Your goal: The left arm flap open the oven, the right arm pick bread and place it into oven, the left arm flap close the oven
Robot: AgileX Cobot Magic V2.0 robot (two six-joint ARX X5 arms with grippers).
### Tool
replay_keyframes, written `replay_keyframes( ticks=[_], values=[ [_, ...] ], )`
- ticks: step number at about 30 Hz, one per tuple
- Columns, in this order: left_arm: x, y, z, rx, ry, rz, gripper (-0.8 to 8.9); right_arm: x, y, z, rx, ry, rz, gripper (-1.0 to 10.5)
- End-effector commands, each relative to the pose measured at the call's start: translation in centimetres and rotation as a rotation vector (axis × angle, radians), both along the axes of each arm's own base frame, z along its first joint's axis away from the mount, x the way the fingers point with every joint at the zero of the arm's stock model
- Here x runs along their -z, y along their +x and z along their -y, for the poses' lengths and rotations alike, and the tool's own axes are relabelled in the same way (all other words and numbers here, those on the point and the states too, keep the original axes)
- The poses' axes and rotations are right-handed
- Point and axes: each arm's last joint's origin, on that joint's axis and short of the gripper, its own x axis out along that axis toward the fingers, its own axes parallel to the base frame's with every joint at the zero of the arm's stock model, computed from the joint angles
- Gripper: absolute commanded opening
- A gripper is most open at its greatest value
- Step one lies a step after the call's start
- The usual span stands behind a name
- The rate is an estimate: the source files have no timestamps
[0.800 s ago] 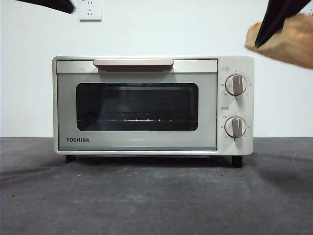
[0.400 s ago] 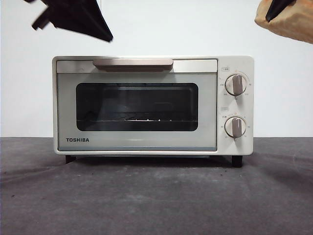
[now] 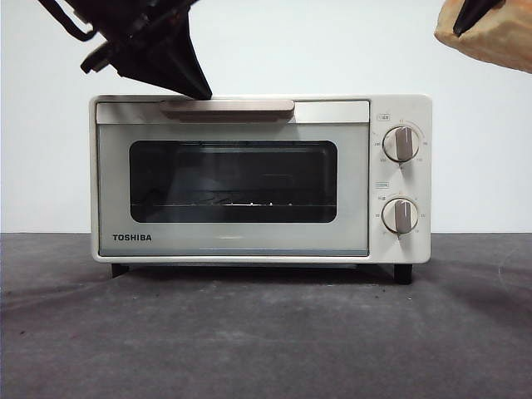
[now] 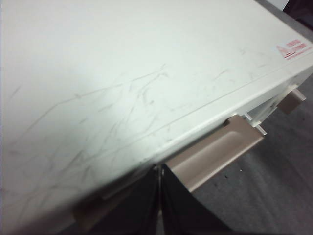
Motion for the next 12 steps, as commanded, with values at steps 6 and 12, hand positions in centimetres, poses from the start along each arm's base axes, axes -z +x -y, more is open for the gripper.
replay_keyframes(
  ticks=[6,12],
  values=[
    [0.3,0.9,1.0,0.005,0.026,0.027,0.12,-0.6,0.0,-0.1,-0.017,0.003,0.02,2.0],
    [1.0,0.3,1.8,0.046,0.065,-0.015,0.12,-0.6,0.0,-0.1,-0.018,0.001,0.021,2.0]
  ],
)
